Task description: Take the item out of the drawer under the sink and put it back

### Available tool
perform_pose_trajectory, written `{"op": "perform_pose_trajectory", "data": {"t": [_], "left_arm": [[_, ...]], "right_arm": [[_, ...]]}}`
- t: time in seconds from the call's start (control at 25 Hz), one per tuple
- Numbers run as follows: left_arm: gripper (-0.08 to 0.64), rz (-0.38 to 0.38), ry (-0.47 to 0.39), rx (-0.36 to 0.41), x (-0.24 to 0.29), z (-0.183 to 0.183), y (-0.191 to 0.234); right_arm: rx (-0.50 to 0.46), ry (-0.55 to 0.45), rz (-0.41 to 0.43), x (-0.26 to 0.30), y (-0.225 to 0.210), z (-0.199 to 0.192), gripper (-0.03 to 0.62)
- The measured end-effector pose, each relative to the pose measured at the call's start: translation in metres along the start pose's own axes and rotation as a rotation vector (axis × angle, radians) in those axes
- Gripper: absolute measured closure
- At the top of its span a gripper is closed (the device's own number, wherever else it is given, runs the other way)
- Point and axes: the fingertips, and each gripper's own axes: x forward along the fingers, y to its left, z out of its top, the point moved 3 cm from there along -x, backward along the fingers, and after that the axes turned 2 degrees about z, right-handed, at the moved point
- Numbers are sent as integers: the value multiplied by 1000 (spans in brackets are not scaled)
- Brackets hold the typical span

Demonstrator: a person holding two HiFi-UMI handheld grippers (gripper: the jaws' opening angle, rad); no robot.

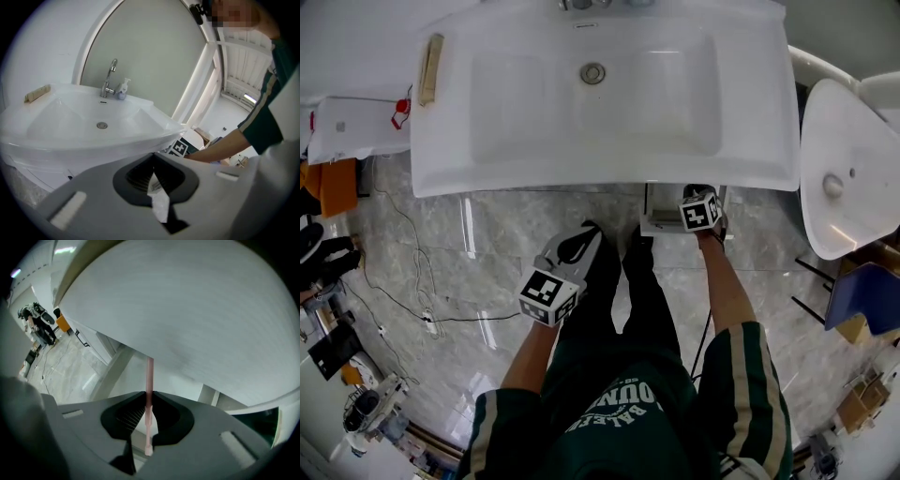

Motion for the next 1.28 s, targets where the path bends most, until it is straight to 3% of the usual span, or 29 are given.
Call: {"op": "perform_pose_trajectory", "data": {"t": [0.16, 0.6, 1.0, 1.28], "left_arm": [[509, -2, -19, 8, 2, 12, -7], [509, 29, -84, -6, -17, 34, -23], [509, 78, -153, 7, -48, 61, -24], [509, 122, -242, 47, -73, 102, -18]], "right_arm": [[-107, 8, 11, -12, 7, 0, 540], [-202, -45, 90, -74, 39, -5, 541], [-221, -241, 182, -174, 81, 28, 540], [-196, -490, 161, -267, 70, 105, 540]]}}
